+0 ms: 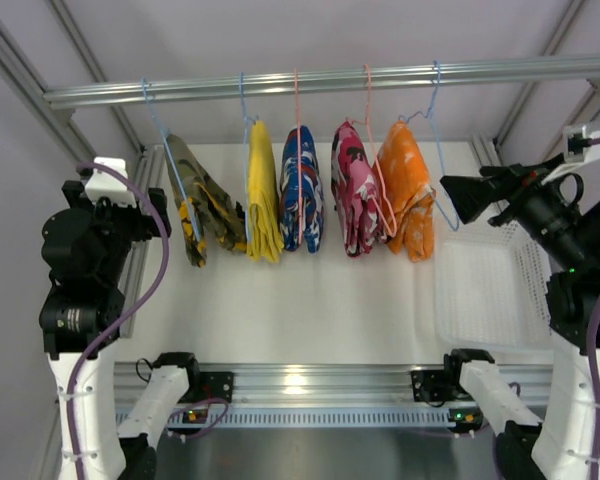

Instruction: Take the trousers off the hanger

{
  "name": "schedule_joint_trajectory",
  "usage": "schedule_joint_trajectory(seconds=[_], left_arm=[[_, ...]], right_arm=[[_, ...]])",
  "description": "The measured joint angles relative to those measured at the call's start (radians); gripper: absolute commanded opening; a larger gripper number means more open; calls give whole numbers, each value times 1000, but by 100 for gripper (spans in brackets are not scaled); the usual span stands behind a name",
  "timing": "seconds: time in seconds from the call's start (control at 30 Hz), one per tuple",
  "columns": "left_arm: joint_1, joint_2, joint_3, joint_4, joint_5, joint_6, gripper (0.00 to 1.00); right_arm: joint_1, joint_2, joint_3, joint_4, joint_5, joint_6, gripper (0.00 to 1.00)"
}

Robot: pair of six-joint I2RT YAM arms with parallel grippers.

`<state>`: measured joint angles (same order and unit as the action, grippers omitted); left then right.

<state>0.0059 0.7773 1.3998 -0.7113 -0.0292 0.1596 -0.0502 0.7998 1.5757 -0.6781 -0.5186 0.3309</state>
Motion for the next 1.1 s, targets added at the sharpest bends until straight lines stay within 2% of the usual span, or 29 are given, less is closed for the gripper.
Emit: schedule_joint_trajectory(seconds=[0.07,0.23,0.37,0.47,0.6,0.8,1.0,1.1], left_arm=[[0,-2,-13,-5,32,-8,99],[0,-2,-15,-13,74,-23,99],[0,0,-8,-15,85,-40,99],[0,21,30,-17,94,-60,99],[0,54,92,-17,105,-78,99],[0,70,125,-16,112,-90,99],[0,80,126,-15,119,-107,99],[0,89,128,-15,119,-108,99]], right_arm=[[0,45,-6,-3,-35,32,100],[1,139,17,-15,29,19,99],[0,187,34,-9,12,14,98],[-29,226,32,5,-71,35,97],[-117,297,-34,87,-256,117,92],[-189,388,-243,314,-485,335,90],[-187,400,-341,696,-630,601,86],[-172,401,-381,836,-665,686,79]])
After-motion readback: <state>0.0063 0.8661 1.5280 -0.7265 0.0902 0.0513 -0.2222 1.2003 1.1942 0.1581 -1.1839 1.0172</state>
